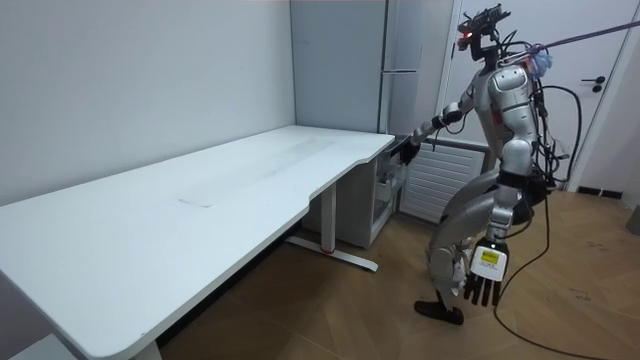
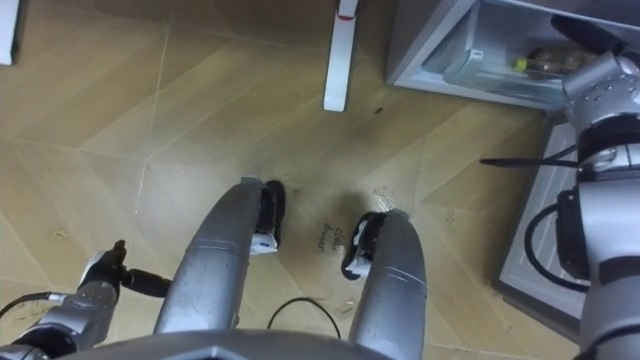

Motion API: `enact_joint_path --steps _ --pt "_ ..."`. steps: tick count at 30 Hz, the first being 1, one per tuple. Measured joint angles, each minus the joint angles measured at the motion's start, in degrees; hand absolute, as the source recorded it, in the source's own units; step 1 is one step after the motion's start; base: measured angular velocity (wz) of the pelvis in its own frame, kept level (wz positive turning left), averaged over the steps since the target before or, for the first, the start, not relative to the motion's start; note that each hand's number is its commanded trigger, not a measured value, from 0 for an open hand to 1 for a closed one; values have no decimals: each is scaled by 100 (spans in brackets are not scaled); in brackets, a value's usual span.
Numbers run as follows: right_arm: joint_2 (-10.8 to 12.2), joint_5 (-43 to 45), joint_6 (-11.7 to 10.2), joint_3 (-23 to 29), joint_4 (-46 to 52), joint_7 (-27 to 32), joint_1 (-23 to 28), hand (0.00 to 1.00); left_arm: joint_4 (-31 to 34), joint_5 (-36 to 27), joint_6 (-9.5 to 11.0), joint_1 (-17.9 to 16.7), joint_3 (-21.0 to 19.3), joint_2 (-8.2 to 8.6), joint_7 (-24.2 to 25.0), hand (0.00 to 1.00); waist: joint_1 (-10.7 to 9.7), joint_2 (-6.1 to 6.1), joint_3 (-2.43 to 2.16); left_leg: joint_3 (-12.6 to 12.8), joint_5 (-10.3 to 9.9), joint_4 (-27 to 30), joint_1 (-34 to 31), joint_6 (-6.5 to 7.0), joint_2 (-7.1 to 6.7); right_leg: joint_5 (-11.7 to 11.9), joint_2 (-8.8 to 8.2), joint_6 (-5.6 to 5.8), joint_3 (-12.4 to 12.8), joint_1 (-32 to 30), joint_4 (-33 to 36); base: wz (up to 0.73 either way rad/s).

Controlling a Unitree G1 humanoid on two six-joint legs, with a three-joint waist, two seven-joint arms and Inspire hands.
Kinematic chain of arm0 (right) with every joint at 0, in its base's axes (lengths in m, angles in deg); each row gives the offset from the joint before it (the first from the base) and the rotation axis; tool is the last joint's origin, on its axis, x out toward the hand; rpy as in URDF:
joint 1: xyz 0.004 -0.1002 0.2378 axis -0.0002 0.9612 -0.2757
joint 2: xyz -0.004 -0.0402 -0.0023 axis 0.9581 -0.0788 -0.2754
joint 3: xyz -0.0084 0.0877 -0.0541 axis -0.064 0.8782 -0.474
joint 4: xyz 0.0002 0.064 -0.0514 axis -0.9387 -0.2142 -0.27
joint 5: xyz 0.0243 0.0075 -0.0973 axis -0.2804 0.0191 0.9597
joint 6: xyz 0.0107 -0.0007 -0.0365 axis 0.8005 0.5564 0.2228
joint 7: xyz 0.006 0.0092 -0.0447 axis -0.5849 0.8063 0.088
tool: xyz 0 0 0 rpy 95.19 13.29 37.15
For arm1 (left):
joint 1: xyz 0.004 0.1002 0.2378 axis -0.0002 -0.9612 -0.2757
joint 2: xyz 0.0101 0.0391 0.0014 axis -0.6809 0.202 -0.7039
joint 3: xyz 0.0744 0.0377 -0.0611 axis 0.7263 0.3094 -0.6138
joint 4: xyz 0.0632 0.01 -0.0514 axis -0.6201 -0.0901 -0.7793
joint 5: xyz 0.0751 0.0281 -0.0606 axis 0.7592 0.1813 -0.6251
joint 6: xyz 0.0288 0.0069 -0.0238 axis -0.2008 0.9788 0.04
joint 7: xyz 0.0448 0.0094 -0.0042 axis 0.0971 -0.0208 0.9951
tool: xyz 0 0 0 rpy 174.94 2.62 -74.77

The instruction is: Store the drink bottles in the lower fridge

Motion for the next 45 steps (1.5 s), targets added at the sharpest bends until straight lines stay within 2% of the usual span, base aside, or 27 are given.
enact_joint_path --steps 9,15,17,19,23,29,32,34,45 --pt "5 -1 14 -1 0 -9 342 0 132 -10 -40 -12 5 19 5 0 93 41 -24 91 58 -477 596 -1 16 127 57 -19 8 556 -494 -3" --pt "4 -89 -9 11 -36 -116 626 0 72 -3 -5 -9 0 73 55 0 36 45 -26 141 95 -870 1136 -21 53 250 160 -2 12 1084 -975 -7" --pt "5 -87 -20 33 -51 -243 758 0 7 -13 1 -8 5 82 145 0 -37 62 -34 135 106 -1014 1313 -36 64 280 183 10 -38 1294 -1155 -2" --pt "6 -75 -21 185 -65 -316 879 0 -86 -16 -21 -7 8 83 261 0 -39 70 -39 134 152 -1240 1528 -68 114 400 275 3 -62 1532 -1488 -11" --pt "6 -41 -33 237 -108 -399 1039 0 -148 -13 -46 -14 9 111 367 0 -80 72 -41 186 215 -1542 1872 -68 108 494 300 5 -63 1867 -1796 -2" --pt "52 81 -32 234 -129 -500 1249 0 -187 -232 10 5 3 154 512 0 -79 91 -48 299 216 -1892 2448 -84 96 508 306 16 -18 2355 -2073 -6" --pt "62 80 -45 238 -127 -640 1355 0 -170 -253 10 -2 4 191 625 0 -110 141 -66 303 221 -2016 2662 -112 93 507 309 12 -57 2573 -2190 1" --pt "82 -34 -99 238 -128 -835 1464 0 -142 -253 13 8 2 198 756 0 -171 214 -103 266 226 -2042 2739 -123 101 507 324 8 -116 2696 -2267 7" --pt "324 -722 -186 237 -127 -1678 1809 0 -130 -453 34 -22 -42 191 939 0 -217 249 -121 274 278 -2256 3018 -196 117 523 387 -20 -96 2931 -2425 0"
